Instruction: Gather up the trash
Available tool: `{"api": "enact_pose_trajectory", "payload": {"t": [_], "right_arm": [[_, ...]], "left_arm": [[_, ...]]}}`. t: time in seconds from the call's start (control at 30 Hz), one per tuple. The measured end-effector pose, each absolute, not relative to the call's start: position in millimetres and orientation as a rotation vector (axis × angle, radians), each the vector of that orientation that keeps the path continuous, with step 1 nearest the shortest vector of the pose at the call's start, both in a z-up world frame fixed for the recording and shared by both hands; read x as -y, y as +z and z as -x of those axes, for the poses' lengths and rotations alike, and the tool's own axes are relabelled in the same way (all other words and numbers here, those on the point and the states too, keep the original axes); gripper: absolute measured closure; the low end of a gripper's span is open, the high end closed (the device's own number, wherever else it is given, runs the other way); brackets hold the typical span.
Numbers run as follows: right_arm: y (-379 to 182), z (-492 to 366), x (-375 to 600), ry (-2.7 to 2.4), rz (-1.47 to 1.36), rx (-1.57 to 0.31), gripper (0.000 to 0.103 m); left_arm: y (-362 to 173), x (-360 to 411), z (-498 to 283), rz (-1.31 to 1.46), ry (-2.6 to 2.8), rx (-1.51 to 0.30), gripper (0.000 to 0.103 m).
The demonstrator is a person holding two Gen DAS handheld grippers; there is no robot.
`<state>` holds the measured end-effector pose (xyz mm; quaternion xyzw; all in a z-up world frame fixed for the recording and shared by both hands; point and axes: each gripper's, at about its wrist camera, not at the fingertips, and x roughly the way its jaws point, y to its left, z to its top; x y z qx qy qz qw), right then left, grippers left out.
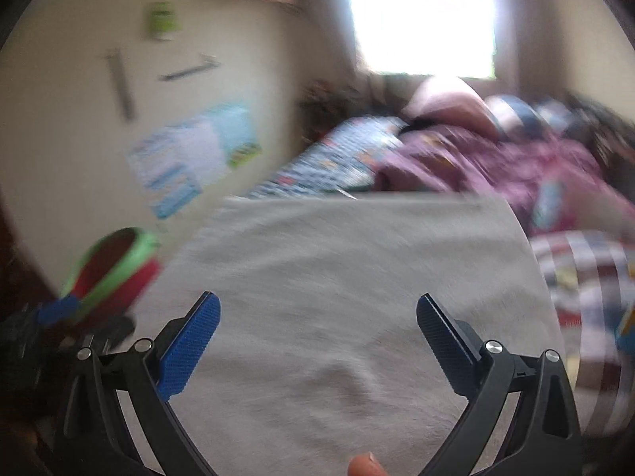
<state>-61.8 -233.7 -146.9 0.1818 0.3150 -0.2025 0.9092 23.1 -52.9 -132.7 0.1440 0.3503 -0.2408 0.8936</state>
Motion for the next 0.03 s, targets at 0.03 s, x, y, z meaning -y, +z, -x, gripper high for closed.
{"api": "enact_pose_trajectory", "payload": {"t": [0.03], "right_arm": [[-155.8,54.2,240.9,-0.459,-0.394,-0.682,0.007]], "left_arm": [[-139.5,56.9,-27.9,-0.308,-0.506,-0.728,0.005]]}}
